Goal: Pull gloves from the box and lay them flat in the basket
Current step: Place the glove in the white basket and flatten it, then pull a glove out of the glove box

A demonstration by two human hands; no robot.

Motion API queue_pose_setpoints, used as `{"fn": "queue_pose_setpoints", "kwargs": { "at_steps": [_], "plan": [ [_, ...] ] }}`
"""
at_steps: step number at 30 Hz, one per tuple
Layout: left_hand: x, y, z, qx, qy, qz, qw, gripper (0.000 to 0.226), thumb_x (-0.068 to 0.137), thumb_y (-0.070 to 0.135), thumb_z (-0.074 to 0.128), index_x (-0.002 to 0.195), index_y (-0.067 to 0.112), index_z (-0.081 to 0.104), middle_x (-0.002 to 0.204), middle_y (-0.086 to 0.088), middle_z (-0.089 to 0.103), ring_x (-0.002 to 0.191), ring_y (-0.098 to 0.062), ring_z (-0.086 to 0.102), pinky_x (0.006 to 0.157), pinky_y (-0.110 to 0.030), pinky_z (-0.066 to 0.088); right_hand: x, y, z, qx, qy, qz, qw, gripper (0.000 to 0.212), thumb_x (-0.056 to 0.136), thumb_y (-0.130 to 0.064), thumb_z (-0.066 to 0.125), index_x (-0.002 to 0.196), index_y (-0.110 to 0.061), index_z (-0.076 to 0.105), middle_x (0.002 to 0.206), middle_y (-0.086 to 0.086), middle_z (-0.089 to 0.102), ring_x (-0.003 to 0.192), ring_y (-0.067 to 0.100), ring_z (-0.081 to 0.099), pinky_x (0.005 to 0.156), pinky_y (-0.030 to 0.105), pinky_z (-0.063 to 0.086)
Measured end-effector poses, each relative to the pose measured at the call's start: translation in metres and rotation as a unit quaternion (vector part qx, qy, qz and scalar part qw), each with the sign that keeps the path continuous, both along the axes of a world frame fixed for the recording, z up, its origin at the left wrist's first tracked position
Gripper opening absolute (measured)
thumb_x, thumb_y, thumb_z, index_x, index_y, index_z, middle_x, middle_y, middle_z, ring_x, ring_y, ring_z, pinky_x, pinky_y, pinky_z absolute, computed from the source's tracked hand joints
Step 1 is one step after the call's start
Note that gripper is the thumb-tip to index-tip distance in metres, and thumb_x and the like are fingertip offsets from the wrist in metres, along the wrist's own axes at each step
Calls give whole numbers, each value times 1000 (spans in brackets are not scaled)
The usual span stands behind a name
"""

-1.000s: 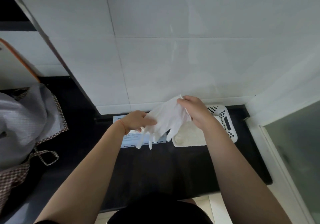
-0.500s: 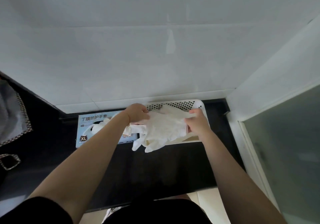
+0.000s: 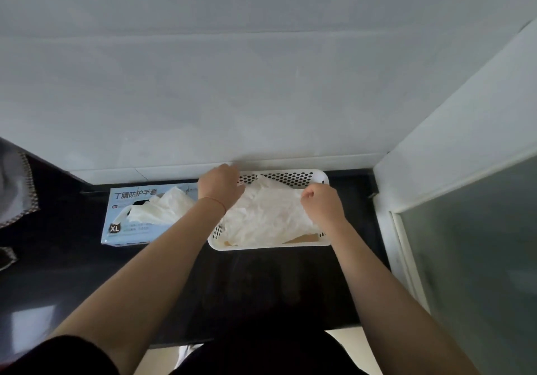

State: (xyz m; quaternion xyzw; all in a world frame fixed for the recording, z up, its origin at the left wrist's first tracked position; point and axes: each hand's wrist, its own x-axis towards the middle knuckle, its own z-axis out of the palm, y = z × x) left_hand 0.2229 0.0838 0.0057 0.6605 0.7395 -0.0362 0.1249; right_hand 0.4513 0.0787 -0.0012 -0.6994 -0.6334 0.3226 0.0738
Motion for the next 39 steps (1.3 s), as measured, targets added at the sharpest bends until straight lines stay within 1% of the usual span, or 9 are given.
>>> {"fn": "queue_pose_setpoints", "kwargs": {
  "at_steps": [3,8,12,17,23,27,33,36,39],
  "plan": [
    [8,-13,0,31,-7,-25,999,29,92,42,59,99,15,55,103,-4,57,94,-25,58,66,-33,43,-3,0,-4,-27,9,13,1000,35,94,-3,52,127,-13,61,125,3,61,93,16,60,78,29,50],
    [16,-26,-9,-124,-42,-96,987,30,90,37,62,113,21,53,123,0,54,104,-23,57,78,-33,46,-2,-2,-4,-31,6,27,999,47,92,7,47,132,-17,55,132,3,51,102,19,58,80,28,48],
    [19,-29,-13,-75,-65,-80,992,39,90,39,59,123,25,44,127,0,55,98,-24,60,74,-34,48,6,-2,-1,1,-30,39,999,45,94,6,45,135,-12,54,138,6,47,110,25,59,86,30,49],
    [40,-36,-19,-107,-12,-126,986,81,84,57,62,149,36,18,130,-6,48,93,-27,62,70,-33,48,7,-7,0,7,-117,85,990,36,94,4,48,128,-7,54,143,9,41,103,27,62,79,29,49],
    [31,-36,-34,-175,4,-96,980,103,75,56,74,152,42,7,144,-13,37,114,-32,57,80,-38,49,-1,-12,-4,28,-186,138,972,25,95,-2,54,119,-7,58,134,11,47,97,22,61,79,30,50],
    [20,-29,-25,-139,-51,-98,984,94,76,57,73,150,39,19,134,-8,44,103,-28,60,78,-37,51,-11,-10,2,31,-199,104,974,33,94,-3,55,126,-9,55,132,13,41,82,19,56,70,28,47],
    [-20,-41,-9,42,-152,38,987,18,95,34,54,100,20,64,104,-1,57,88,-26,62,71,-36,51,-71,-5,14,71,-116,150,979,24,91,-1,52,113,-9,56,121,12,46,64,22,50,54,30,37],
    [-62,-58,-4,98,-111,140,979,15,92,29,55,100,17,60,104,-3,55,80,-28,59,62,-32,45,-117,-10,15,89,-65,190,976,23,95,-9,50,118,-10,54,118,9,51,83,26,60,61,32,41],
    [-101,-71,-3,41,-126,206,969,30,88,34,64,110,18,52,105,-1,50,80,-26,55,61,-33,42,-149,-18,15,82,-45,200,975,24,96,-13,49,120,-11,53,116,8,53,90,27,60,65,33,42]
  ]
}}
